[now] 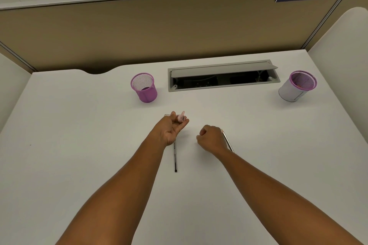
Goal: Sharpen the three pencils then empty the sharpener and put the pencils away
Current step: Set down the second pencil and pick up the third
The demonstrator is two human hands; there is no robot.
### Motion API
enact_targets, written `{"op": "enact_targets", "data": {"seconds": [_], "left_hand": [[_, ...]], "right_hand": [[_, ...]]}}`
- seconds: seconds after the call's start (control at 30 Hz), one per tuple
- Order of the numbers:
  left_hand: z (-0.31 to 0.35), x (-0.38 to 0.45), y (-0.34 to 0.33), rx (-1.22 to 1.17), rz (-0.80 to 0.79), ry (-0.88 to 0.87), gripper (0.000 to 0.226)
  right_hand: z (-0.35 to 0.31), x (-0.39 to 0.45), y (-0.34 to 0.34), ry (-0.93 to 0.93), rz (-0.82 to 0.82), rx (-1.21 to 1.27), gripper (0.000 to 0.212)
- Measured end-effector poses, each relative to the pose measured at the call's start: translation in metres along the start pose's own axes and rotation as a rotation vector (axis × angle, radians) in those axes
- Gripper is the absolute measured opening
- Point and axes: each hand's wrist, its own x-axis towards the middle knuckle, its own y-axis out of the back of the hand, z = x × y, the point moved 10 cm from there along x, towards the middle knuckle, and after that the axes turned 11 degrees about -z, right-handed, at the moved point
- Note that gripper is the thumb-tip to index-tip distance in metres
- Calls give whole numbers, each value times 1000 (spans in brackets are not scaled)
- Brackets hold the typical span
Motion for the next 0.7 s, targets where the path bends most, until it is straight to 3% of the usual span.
{"op": "enact_targets", "data": {"seconds": [0.7], "left_hand": [[16,-7,25,-75,13,6,15]], "right_hand": [[-44,-18,-86,-38,-202,-62,31]]}}
